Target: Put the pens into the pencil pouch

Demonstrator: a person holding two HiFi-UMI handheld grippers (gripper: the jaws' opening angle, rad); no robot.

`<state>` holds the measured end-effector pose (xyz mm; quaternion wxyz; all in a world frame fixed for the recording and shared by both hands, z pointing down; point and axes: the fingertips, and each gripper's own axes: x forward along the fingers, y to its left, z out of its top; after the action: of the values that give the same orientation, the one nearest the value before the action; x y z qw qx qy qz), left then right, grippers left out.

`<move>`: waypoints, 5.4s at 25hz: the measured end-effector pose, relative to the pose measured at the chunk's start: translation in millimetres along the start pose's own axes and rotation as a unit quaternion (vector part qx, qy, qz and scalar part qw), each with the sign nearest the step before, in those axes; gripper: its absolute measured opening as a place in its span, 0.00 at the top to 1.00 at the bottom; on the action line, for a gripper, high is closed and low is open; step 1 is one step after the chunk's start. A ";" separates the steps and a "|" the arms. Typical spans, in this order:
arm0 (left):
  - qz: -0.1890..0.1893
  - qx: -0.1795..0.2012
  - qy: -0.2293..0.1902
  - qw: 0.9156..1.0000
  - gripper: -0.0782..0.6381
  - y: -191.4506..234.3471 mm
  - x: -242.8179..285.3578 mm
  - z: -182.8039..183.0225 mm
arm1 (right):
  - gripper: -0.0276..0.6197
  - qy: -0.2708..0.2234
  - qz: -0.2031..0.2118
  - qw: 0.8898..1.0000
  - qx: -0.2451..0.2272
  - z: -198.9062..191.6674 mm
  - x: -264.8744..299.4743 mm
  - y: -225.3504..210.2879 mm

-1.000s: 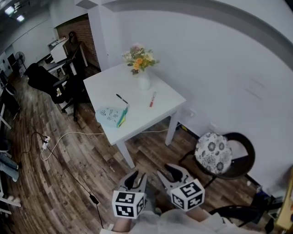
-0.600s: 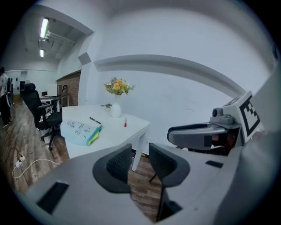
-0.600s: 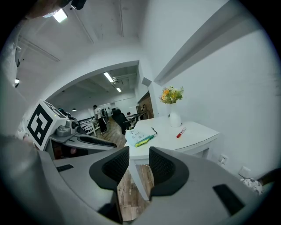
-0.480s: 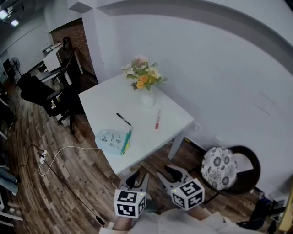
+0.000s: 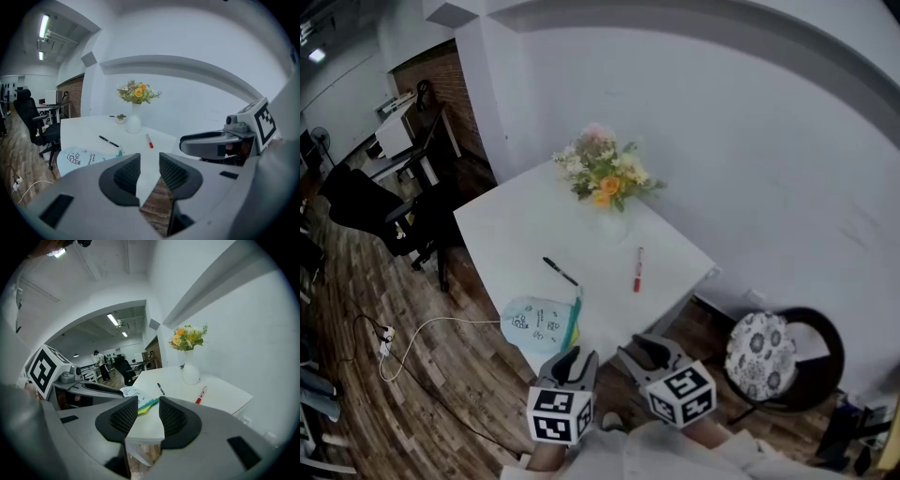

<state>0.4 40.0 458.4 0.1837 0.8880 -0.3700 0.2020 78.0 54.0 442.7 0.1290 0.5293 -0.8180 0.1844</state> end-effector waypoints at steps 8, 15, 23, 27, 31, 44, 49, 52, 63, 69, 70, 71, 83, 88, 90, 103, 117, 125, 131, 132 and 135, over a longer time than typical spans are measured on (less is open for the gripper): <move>-0.002 -0.024 0.015 1.000 0.74 13.6 22.1 -8.6 | 0.77 0.032 0.005 0.999 0.014 -14.8 20.7 -12.9; 0.022 -0.053 0.027 0.998 0.74 37.3 43.3 -2.5 | 0.77 0.066 0.037 0.997 0.003 -13.2 54.5 -31.5; 0.072 -0.055 0.027 0.996 0.74 63.9 67.2 32.1 | 0.77 0.067 0.090 0.993 -0.032 28.0 91.9 -53.3; 0.091 -0.051 0.037 0.994 0.74 67.5 72.5 37.7 | 0.77 0.068 0.120 0.989 -0.045 38.2 104.0 -59.0; 0.115 -0.035 0.070 0.990 0.74 74.1 75.2 31.2 | 0.77 0.066 0.145 0.986 -0.056 46.8 113.7 -66.8; 0.123 0.025 0.194 0.973 0.74 83.9 78.0 -26.1 | 0.77 0.092 0.185 0.976 -0.068 32.0 117.1 -76.6; 0.099 0.040 0.240 0.965 0.74 86.0 74.5 -48.8 | 0.77 0.108 0.182 0.975 -0.065 21.4 119.5 -71.6; 0.081 0.045 0.253 0.963 0.74 85.6 73.2 -54.6 | 0.77 0.117 0.175 0.976 -0.060 17.7 122.5 -68.5; 0.018 0.028 0.274 0.961 0.74 81.1 74.4 -75.2 | 0.77 0.143 0.157 0.976 -0.050 8.1 129.6 -58.2; 0.003 0.036 0.286 0.957 0.75 79.1 78.8 -81.7 | 0.77 0.154 0.152 0.975 -0.046 1.9 132.7 -57.9; -0.001 0.039 0.286 0.957 0.76 78.7 79.6 -81.6 | 0.77 0.155 0.152 0.975 -0.045 0.9 133.3 -58.4; -0.004 0.042 0.285 0.957 0.76 78.2 80.2 -81.3 | 0.77 0.156 0.152 0.975 -0.045 0.2 133.7 -58.7; -0.036 0.021 0.223 0.974 0.85 72.3 88.5 -37.4 | 0.77 0.138 0.125 0.982 -0.031 11.5 136.2 -79.6; -0.061 -0.020 0.161 0.985 0.85 62.4 92.7 0.6 | 0.77 0.125 0.118 0.985 -0.028 21.8 139.5 -88.1; -0.077 -0.050 0.134 0.987 0.85 56.9 93.3 16.8 | 0.77 0.120 0.114 0.986 -0.027 25.9 141.0 -91.3; -0.135 -0.166 -0.016 0.977 0.85 59.4 76.8 90.4 | 0.77 0.096 0.107 0.989 -0.034 51.5 159.0 -97.4; -0.173 -0.327 -0.159 0.915 0.85 96.6 36.2 119.2 | 0.77 0.106 0.144 0.982 -0.068 60.1 187.8 -68.8; -0.162 -0.348 -0.176 0.907 0.85 108.5 27.5 100.5 | 0.77 0.130 0.162 0.974 -0.091 50.6 211.4 -57.0; -0.151 -0.356 -0.185 0.903 0.85 118.5 19.4 93.5 | 0.77 0.159 0.173 0.966 -0.112 42.5 235.7 -44.6; -0.150 -0.359 -0.187 0.902 0.85 120.7 18.2 92.6 | 0.77 0.164 0.174 0.964 -0.115 40.6 240.4 -42.9; -0.147 -0.367 -0.194 0.898 0.85 126.6 15.1 89.8 | 0.77 0.180 0.170 0.961 -0.126 34.1 258.5 -41.1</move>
<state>-62.4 -94.9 411.8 0.4490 0.8232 -0.3118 -0.1534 10.0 -187.8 523.8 0.3063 0.3201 -0.8758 0.1914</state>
